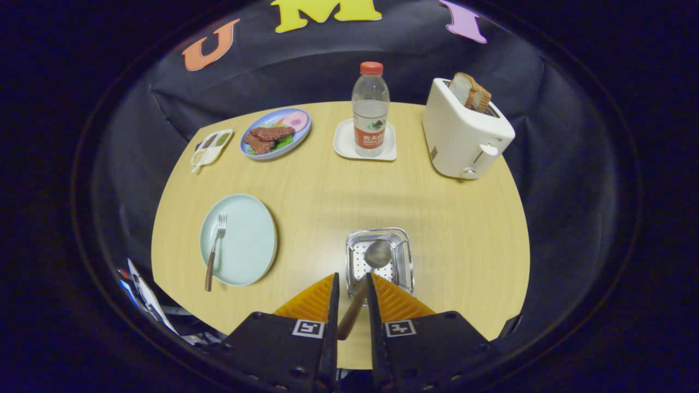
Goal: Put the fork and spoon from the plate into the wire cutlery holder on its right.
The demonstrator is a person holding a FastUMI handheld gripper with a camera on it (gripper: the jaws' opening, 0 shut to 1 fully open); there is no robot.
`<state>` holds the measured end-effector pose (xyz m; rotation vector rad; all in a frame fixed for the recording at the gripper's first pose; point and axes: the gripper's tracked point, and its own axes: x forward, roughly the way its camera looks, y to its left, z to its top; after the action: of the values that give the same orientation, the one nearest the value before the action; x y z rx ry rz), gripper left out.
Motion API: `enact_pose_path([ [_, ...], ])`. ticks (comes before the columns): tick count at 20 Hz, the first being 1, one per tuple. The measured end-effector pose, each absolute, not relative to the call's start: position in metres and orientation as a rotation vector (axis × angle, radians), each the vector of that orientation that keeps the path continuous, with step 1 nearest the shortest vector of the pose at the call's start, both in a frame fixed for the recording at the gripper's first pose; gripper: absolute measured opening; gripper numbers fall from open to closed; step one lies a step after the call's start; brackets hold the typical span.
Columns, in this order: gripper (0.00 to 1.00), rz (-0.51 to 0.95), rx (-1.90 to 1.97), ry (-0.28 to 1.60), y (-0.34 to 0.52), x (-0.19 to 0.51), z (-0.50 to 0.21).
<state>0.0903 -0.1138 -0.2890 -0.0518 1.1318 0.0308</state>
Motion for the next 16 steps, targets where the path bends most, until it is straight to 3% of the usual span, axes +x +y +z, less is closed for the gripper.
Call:
enact_pose_path([
  [3,0.32,0.07,-0.061,1.097,-0.084,0.09,-0.288],
  [11,0.88,0.137,-0.141,1.079,0.003,0.086,-0.306],
  [14,0.97,0.147,-0.11,1.104,0.039,0.083,-0.319],
  [16,0.96,0.153,-0.093,1.135,0.061,0.08,-0.332],
])
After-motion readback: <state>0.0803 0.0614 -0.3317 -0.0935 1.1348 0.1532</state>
